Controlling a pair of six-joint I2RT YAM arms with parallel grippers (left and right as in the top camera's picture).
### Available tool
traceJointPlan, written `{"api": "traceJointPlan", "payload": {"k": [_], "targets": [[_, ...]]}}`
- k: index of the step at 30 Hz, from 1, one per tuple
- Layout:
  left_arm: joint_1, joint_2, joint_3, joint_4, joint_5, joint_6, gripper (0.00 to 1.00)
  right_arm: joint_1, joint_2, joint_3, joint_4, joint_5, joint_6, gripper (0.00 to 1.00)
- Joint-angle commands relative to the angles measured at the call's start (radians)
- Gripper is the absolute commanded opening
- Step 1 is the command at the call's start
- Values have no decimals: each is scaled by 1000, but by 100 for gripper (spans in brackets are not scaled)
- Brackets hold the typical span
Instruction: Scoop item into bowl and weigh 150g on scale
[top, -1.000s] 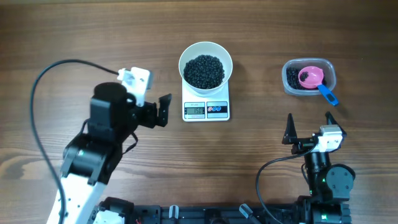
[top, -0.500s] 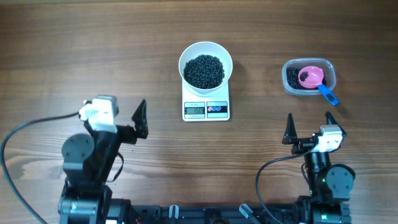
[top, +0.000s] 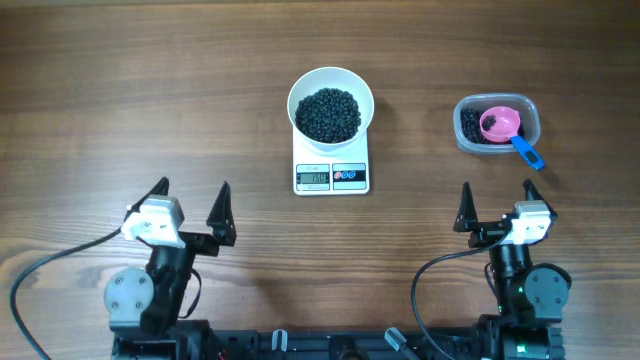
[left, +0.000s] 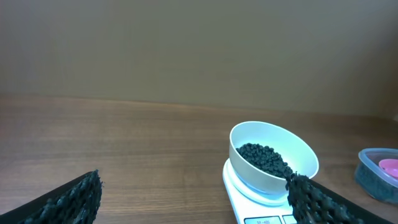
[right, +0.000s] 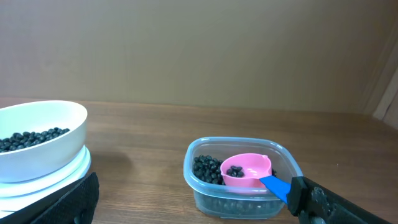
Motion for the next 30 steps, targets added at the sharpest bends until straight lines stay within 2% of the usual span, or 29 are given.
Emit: {"api": "traceJointPlan", "payload": {"k": [1, 11, 17, 30], "targets": [[8, -45, -37, 13, 16, -28, 100, 5, -12, -1, 3, -4, 18, 100], [8, -165, -107, 16, 20, -69, 100, 5, -12, -1, 3, -4, 18, 100], [7, -169, -132, 30, 23, -69, 100, 5, -12, -1, 3, -4, 18, 100], [7, -169, -279, 212, 19, -96, 100, 5, -12, -1, 3, -4, 18, 100]]}}
